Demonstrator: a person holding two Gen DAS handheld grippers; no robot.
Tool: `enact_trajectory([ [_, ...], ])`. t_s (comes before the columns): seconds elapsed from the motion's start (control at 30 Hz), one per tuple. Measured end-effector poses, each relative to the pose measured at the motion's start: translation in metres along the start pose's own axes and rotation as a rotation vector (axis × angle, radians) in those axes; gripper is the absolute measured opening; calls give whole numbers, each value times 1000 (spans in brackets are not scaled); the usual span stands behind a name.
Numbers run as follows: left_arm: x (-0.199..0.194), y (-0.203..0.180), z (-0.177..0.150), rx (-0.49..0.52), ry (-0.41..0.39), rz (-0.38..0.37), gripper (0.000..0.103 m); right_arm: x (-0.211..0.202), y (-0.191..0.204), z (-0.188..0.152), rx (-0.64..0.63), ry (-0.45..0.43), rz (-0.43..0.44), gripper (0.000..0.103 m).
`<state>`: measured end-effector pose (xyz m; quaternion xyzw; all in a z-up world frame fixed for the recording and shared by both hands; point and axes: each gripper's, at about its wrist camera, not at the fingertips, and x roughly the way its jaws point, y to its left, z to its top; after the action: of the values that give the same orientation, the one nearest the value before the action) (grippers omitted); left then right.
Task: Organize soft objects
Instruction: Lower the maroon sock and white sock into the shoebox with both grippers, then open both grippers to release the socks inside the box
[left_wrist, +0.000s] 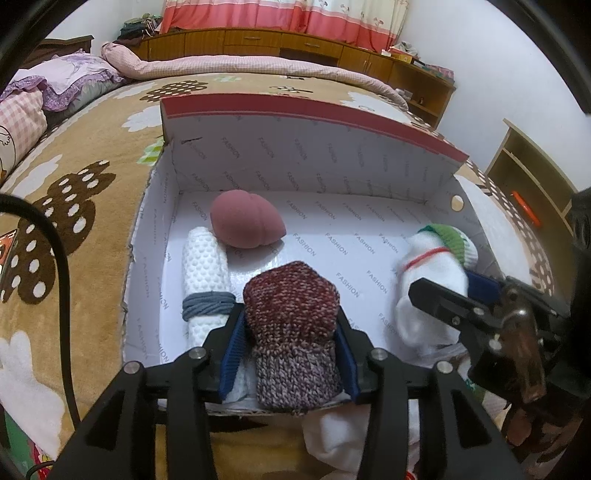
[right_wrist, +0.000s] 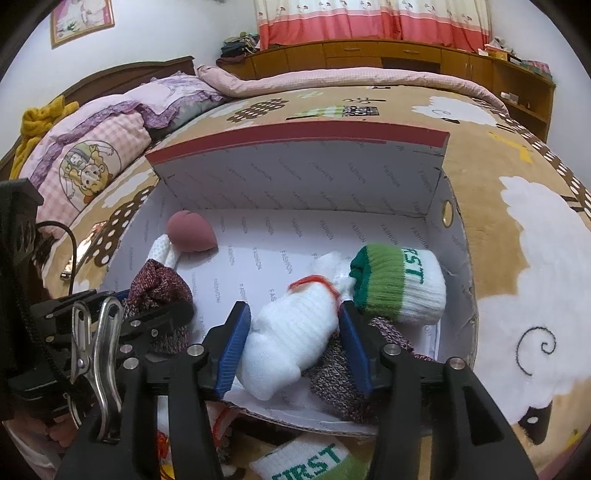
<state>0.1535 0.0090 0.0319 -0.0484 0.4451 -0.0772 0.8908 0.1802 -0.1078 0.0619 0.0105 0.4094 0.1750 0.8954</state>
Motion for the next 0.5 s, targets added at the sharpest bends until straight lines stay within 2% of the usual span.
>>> enact_trajectory([
  [0.17, -2, -4, -1, 13, -4, 7, 69, -7, -1, 2, 7, -19, -4, 60],
  [0.5, -14, -8, -1, 30, -20, 17, 80, -27, -7, 6, 20, -68, -28, 65],
])
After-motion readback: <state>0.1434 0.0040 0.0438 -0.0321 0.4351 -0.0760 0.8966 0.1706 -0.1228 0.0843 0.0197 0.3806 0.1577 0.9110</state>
